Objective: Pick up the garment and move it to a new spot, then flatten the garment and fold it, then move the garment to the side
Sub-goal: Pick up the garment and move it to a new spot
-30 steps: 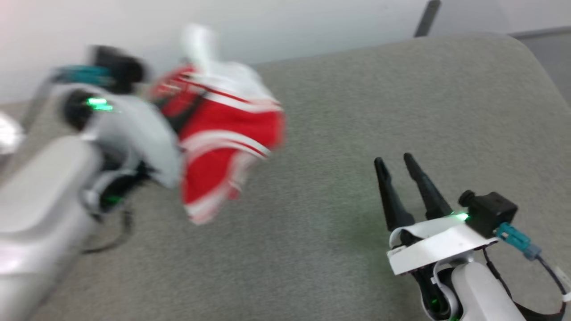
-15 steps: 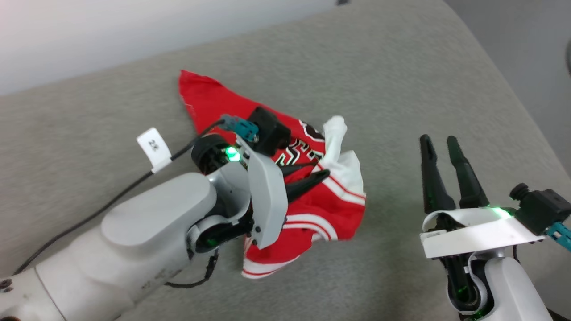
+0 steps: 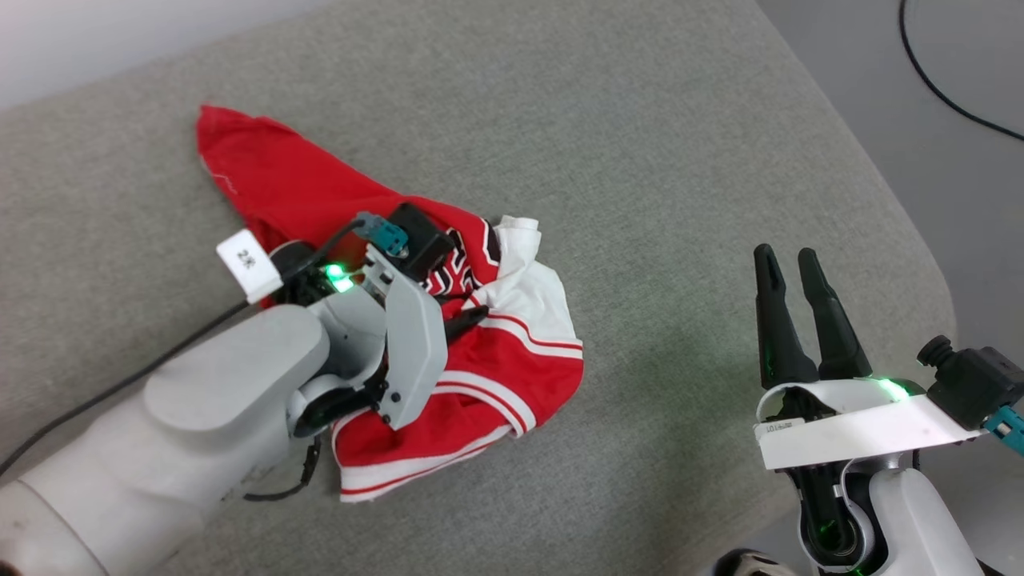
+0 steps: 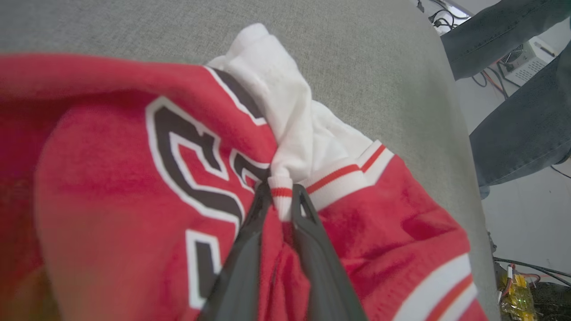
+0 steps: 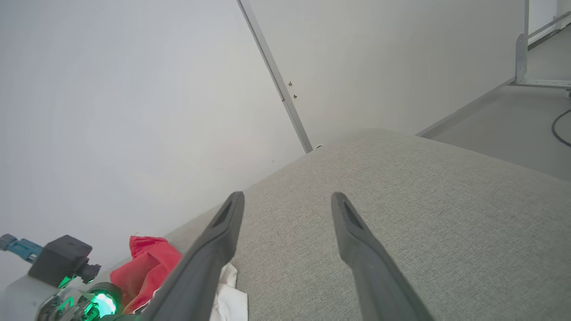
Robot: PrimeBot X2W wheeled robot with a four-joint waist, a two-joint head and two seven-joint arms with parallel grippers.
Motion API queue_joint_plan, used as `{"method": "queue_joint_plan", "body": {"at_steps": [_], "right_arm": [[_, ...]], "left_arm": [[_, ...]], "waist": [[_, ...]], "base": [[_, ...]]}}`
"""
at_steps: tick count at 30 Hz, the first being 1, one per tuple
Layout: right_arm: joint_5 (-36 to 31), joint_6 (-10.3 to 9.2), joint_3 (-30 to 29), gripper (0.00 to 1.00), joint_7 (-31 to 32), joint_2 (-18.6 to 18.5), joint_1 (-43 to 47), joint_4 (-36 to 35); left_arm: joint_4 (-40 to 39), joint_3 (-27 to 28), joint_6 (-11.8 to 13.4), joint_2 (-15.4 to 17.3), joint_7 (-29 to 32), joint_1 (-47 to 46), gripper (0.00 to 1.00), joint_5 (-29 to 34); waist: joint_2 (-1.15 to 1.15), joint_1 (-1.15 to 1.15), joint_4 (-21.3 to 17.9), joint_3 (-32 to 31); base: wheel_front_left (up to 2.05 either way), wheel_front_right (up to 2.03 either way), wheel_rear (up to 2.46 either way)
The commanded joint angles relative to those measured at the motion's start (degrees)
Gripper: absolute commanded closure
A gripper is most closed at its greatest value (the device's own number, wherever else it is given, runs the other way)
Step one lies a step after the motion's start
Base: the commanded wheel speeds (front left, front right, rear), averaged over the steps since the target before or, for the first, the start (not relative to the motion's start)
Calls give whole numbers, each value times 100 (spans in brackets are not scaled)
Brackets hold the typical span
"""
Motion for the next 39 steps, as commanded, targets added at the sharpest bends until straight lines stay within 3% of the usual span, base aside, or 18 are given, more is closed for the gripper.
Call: {"method": "queue_joint_plan", "body": {"at_steps": [1,3,4,5,7,8,9,16,23,32,39], "right_arm": [[38,2,20,0,-3,17,15,-31],[26,2,10,0,-3,16,-11,-39],[9,2,9,0,-3,16,-26,-42],[9,2,9,0,-3,16,-26,-42],[-41,2,-16,0,-3,15,-37,-37],[-74,2,-44,0,-3,15,-40,-32],[-96,2,-66,0,-3,15,-42,-25],[-384,2,-203,0,-3,13,-21,118],[-881,2,-206,0,-3,8,-61,321],[-1578,2,-268,0,-3,6,-19,610],[-1992,2,-628,0,-3,-143,251,731]], "left_arm": [[213,-66,20,58,203,217,100,204],[328,-86,27,77,319,281,100,397],[360,-93,38,82,357,307,93,489],[360,-93,38,82,357,307,93,489],[375,-105,41,64,340,345,61,651],[350,-107,41,41,298,337,24,710],[336,-104,41,20,242,289,0,738],[289,-34,31,-285,-455,-174,0,764],[45,-25,14,-374,-1667,-232,0,-61],[150,-27,14,-132,-2705,424,0,-643],[546,323,13,-271,-2952,1229,0,-1064]], "waist": [[0,0,-103,121],[0,0,-93,136],[0,0,-84,146],[0,0,-84,146],[0,0,-34,142],[0,0,10,134],[0,0,68,117],[0,0,779,-240],[0,0,1633,-623],[0,0,2409,-919],[0,0,3015,-1192]], "base": [[0,0,0],[0,0,0],[0,0,0],[0,0,0],[0,0,0],[0,0,0],[0,0,0],[0,0,0],[0,0,0],[0,0,0],[0,0,0]]}}
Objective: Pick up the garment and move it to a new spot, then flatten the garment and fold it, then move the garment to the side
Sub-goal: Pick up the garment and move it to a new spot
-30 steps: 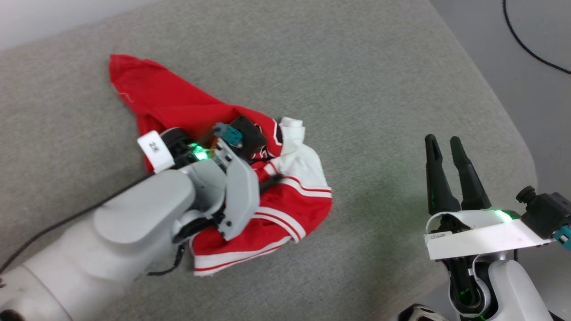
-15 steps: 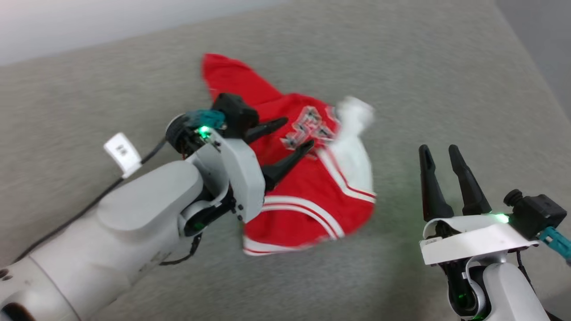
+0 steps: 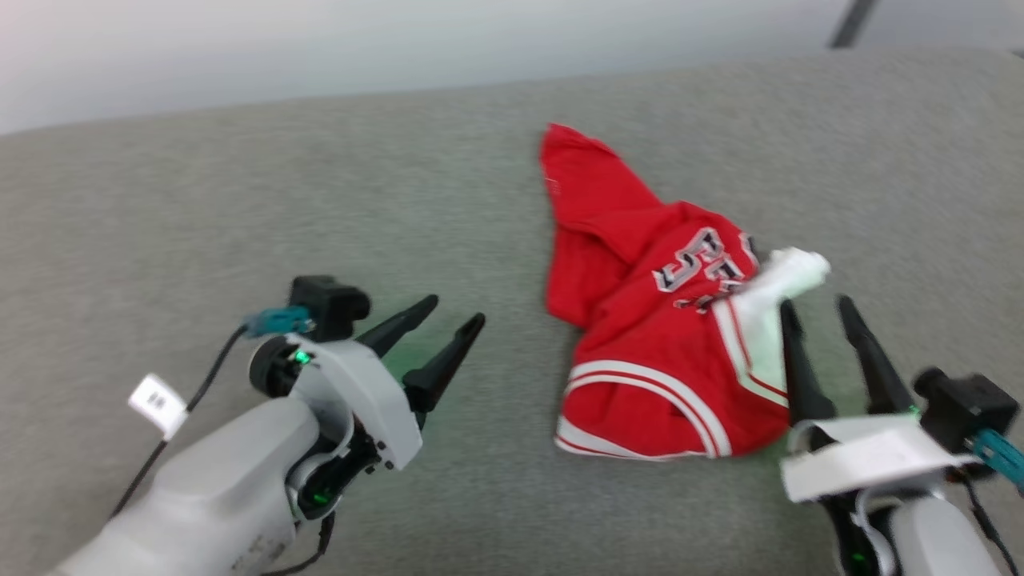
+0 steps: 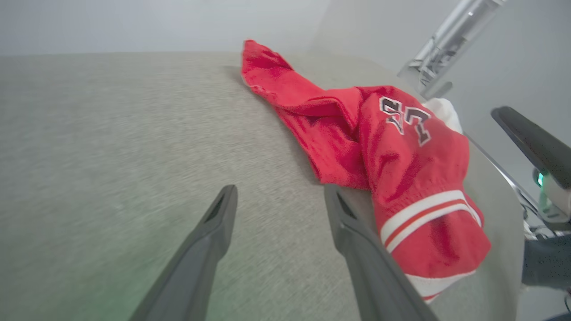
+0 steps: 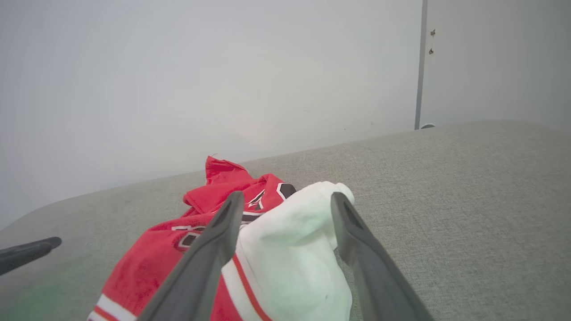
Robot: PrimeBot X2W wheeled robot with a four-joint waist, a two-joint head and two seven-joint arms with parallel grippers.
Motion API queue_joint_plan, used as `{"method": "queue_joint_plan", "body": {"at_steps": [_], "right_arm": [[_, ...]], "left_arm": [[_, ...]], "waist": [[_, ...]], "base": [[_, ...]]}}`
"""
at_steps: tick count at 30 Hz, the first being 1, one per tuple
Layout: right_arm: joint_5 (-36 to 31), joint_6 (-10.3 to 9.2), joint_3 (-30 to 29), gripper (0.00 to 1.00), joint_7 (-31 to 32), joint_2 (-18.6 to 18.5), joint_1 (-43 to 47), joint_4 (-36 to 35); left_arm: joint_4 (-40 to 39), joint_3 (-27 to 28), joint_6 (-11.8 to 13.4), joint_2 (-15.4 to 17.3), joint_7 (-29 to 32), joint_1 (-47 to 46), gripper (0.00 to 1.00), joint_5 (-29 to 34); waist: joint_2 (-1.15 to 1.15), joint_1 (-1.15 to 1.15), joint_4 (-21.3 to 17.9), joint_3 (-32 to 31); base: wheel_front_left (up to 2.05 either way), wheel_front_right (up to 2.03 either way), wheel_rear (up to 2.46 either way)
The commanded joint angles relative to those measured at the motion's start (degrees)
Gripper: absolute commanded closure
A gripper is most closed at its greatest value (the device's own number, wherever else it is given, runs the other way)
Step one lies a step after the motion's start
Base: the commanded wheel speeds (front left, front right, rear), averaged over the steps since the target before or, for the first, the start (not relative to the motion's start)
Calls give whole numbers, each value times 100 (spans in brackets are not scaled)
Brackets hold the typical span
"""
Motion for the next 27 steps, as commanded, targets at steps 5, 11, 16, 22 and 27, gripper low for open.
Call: {"method": "queue_joint_plan", "body": {"at_steps": [5,11,16,22,27], "right_arm": [[-79,1,-320,0,-4,-241,387,-6],[-33,1,-616,0,-3,-388,759,-105],[29,1,-821,0,-3,-526,1065,-178],[75,0,-972,0,-3,-659,1272,-260],[111,0,-979,0,-3,-723,1347,-287]], "left_arm": [[144,1215,11,-75,-11,834,0,367],[103,2695,11,-166,-13,1822,0,1293],[-153,3632,11,-307,-14,2650,0,1851],[-474,4732,16,-462,-14,3529,0,2661],[-809,5380,110,-629,-15,4111,0,3431]], "waist": [[0,0,879,-547],[0,0,1174,-694],[0,0,1283,-864],[0,0,1213,-1043],[0,0,1114,-1206]], "base": [[0,0,0],[0,0,0],[0,0,0],[0,0,0],[0,0,0]]}}
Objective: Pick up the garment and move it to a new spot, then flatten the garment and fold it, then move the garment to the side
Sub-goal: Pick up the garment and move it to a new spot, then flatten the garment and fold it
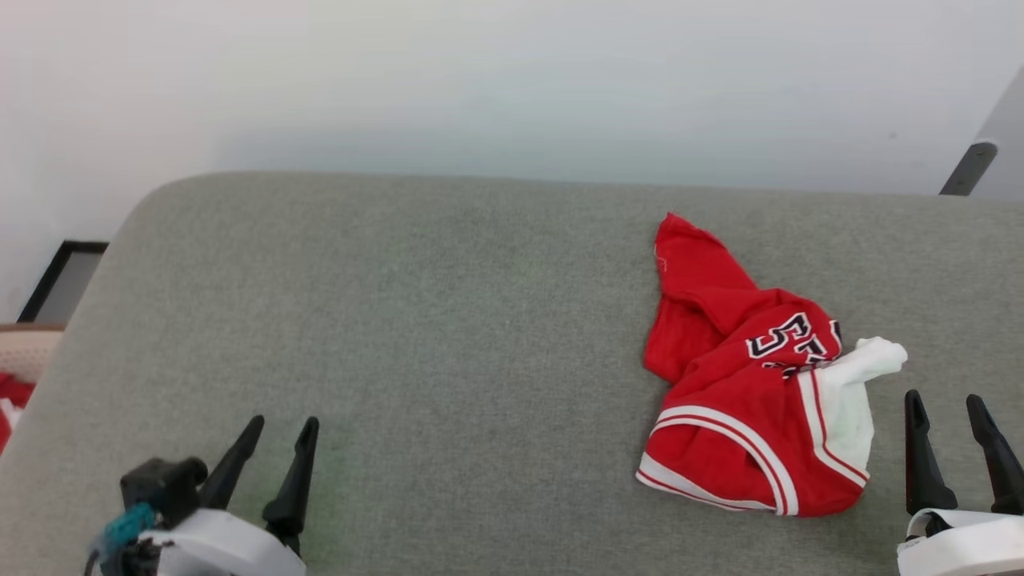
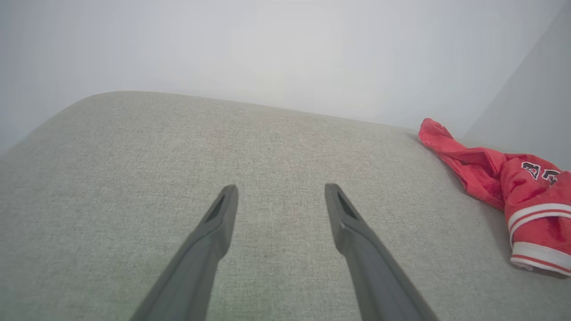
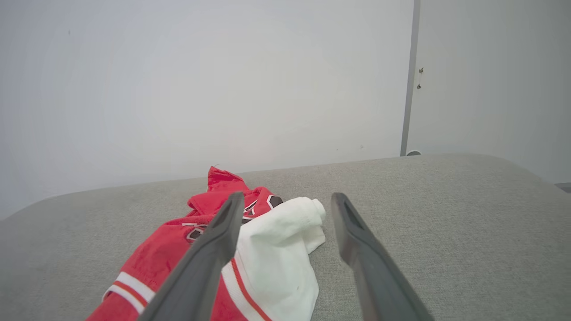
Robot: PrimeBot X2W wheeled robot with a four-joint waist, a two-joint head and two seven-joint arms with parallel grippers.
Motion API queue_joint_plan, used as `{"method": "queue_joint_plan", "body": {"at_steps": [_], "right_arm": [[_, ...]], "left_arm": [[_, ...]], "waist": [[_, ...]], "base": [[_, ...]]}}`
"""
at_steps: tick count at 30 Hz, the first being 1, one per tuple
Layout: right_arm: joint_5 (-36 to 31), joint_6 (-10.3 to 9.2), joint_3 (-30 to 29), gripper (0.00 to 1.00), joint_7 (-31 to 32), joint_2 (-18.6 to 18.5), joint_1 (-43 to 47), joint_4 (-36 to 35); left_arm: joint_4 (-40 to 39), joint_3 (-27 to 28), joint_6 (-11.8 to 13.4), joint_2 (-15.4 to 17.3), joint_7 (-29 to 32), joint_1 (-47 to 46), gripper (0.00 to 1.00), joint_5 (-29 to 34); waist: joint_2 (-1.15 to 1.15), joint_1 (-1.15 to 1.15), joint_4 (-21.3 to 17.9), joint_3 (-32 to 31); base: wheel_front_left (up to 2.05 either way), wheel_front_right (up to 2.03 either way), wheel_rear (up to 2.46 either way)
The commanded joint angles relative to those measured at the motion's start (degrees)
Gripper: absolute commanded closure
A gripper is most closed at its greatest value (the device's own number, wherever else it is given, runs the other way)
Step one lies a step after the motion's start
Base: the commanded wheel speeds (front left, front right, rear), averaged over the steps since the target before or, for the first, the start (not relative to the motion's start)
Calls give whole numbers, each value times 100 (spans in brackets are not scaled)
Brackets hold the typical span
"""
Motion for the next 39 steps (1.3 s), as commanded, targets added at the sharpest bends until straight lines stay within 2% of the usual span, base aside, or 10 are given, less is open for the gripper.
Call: {"method": "queue_joint_plan", "body": {"at_steps": [1,6,14,27,32,35,39], "right_arm": [[22,0,11,0,-3,-45,87,-23],[58,0,20,0,-4,-111,140,-82],[52,0,49,0,-4,-53,229,-144],[100,0,242,0,112,-124,54,-6],[-8,0,587,0,1059,-533,-505,258],[117,-1,786,0,2020,-913,-988,572],[475,1,1411,0,3274,-1328,-1686,869]], "left_arm": [[-140,190,35,-64,0,170,0,270],[-591,676,155,-262,1,559,0,968],[-1274,1406,219,-708,0,1124,0,1684],[-1261,1780,-6,-1092,0,1246,0,2125],[-1293,1863,-45,-1278,0,1187,0,2105],[-1242,1816,-65,-1382,0,1078,0,2090],[-1128,1734,-85,-1501,0,896,0,2037]], "waist": [[0,0,-77,-116],[0,0,-162,-254],[0,0,-268,-302],[0,0,-324,-201],[0,0,-356,-21],[0,0,-329,181],[0,0,-224,480]], "base": [[0,0,0],[0,0,0],[0,0,0],[0,0,0],[0,0,0],[0,0,0],[0,0,0]]}}
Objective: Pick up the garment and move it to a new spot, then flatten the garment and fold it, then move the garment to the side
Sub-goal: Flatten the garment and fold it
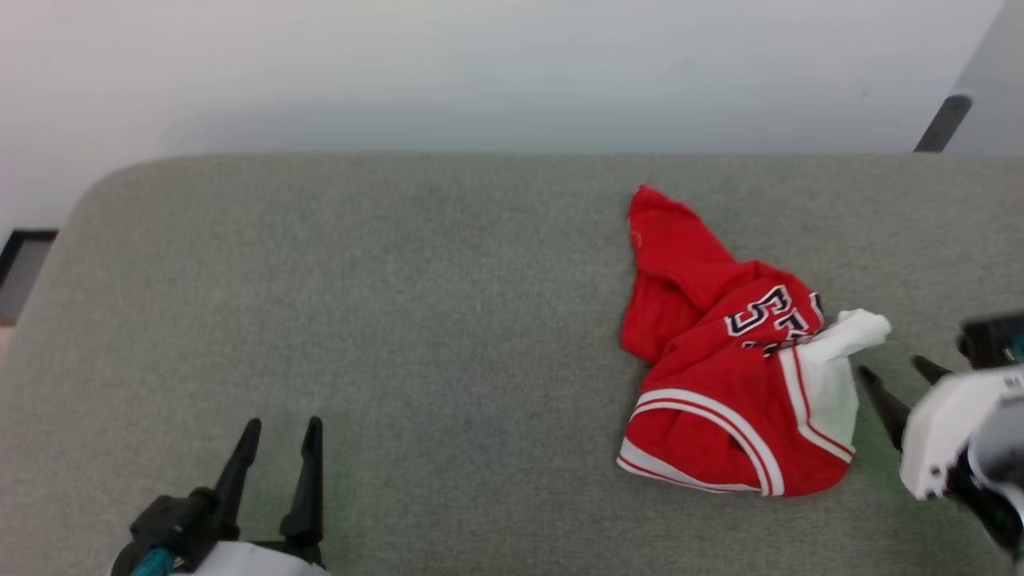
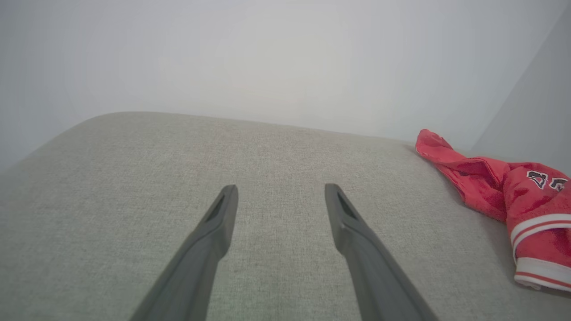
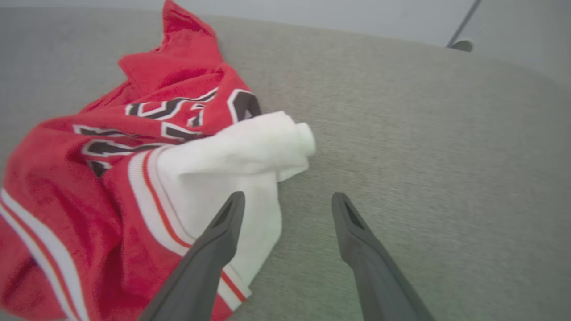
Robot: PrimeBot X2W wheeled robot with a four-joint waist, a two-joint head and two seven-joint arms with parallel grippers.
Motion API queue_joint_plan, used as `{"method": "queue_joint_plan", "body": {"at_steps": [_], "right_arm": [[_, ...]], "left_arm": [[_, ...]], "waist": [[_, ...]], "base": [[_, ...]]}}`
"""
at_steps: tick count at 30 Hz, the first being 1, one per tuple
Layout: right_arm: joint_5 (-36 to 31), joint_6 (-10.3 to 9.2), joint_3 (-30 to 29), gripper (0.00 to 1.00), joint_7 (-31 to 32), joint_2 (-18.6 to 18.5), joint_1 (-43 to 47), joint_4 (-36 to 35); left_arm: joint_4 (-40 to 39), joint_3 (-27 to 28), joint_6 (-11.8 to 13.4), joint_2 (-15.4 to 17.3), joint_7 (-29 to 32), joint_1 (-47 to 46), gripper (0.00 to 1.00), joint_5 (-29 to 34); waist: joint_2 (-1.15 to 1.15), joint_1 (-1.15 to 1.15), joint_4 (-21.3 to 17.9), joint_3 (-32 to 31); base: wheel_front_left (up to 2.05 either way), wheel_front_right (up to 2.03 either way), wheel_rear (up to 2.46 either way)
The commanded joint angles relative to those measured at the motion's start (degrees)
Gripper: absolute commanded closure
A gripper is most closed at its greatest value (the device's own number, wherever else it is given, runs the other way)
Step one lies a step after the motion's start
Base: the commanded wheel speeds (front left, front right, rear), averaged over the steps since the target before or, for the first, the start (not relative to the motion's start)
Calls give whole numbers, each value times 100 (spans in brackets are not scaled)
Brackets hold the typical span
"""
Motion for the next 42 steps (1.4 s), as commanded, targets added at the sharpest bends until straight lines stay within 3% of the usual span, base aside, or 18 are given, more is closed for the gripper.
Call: {"method": "queue_joint_plan", "body": {"at_steps": [1,4,9,15,16,18,23,27,35,42], "right_arm": [[213,1,123,0,282,-23,-210,61],[542,-1,515,0,1020,-295,-636,158],[806,0,812,0,1957,-344,-1264,580],[861,1,1233,0,2039,-327,-1676,888],[862,1,1300,51,1981,-333,-1701,906],[926,1,1356,100,1774,-375,-1744,926],[967,-2,1371,100,1395,-619,-1811,1149],[1012,-2,1008,100,1025,-744,-1824,1351],[589,-1,-309,100,515,-1066,-1576,2095],[-647,-2,-1664,100,-43,-1022,-1578,3049]], "left_arm": [[43,-15,-11,-42,1,-66,0,-55],[95,-71,-21,-113,1,-236,0,-105],[133,-242,-25,-130,1,-462,0,-197],[198,-329,-22,-116,1,-673,0,-276],[208,-337,-22,-117,1,-703,0,-290],[211,-322,-22,-118,1,-735,0,-296],[200,-297,-23,-86,1,-747,0,-315],[161,-289,-23,-31,1,-752,0,-323],[84,-280,-23,85,1,-713,0,-339],[100,-393,-23,194,1,-781,0,-358]], "waist": [[0,0,113,280],[0,0,181,516],[0,0,252,845],[0,0,301,1010],[0,0,300,1014],[0,0,271,1025],[0,0,108,1005],[0,0,-25,969],[0,0,-264,950],[0,0,-318,991]], "base": [[0,0,0],[0,0,0],[0,0,0],[0,0,0],[0,0,0],[0,0,0],[0,0,0],[0,0,0],[0,0,0],[0,0,0]]}}
